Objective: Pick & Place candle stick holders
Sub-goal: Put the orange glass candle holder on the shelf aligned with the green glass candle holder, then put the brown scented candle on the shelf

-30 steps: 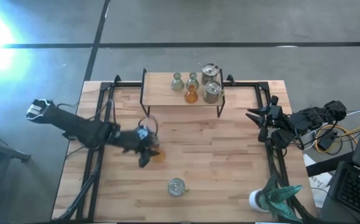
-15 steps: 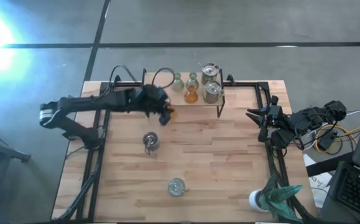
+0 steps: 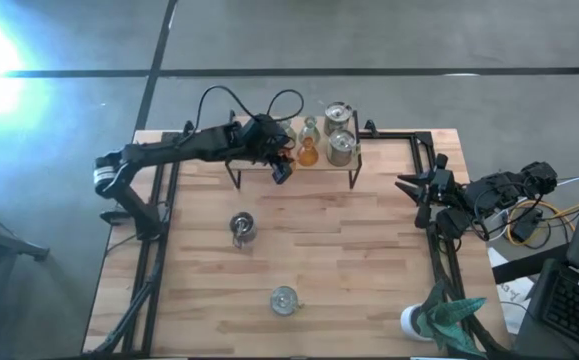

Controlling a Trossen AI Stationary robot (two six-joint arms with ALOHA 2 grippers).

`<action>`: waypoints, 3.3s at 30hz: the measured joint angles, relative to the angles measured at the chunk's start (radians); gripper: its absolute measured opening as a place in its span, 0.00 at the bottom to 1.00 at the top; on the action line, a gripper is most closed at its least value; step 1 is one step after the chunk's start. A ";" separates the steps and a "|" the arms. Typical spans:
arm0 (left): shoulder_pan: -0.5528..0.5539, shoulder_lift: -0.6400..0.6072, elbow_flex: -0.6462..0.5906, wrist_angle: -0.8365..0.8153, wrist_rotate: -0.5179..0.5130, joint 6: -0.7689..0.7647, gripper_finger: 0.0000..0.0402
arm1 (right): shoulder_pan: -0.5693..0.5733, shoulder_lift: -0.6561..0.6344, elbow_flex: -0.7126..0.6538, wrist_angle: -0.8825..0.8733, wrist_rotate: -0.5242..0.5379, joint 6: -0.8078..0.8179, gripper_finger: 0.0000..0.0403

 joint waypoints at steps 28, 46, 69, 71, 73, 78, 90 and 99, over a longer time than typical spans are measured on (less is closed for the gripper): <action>0.117 0.038 0.028 0.015 0.066 0.025 0.41 | 0.000 0.000 0.000 0.000 0.000 0.000 0.17; 0.116 0.042 0.021 0.010 0.112 0.024 0.45 | 0.000 0.000 0.000 0.000 0.000 -0.001 0.22; 0.116 0.041 0.017 0.083 0.138 0.026 0.49 | 0.000 0.000 0.000 0.000 0.000 0.000 0.18; 0.116 0.040 0.017 0.084 0.138 0.030 0.52 | 0.000 0.000 0.000 0.000 0.000 -0.001 0.19; 0.117 0.040 0.017 0.083 0.137 0.038 0.56 | 0.000 0.000 0.000 0.000 0.000 -0.001 0.20; 0.118 0.040 0.018 0.083 0.137 0.046 0.68 | 0.000 0.000 0.000 0.000 0.000 0.000 0.22; 0.118 -0.010 0.079 -0.009 0.135 0.090 0.79 | 0.000 0.000 0.000 0.000 0.000 0.000 0.19; 0.069 -0.113 0.215 -0.349 0.083 0.081 0.78 | 0.000 0.000 0.000 0.000 0.000 -0.001 0.16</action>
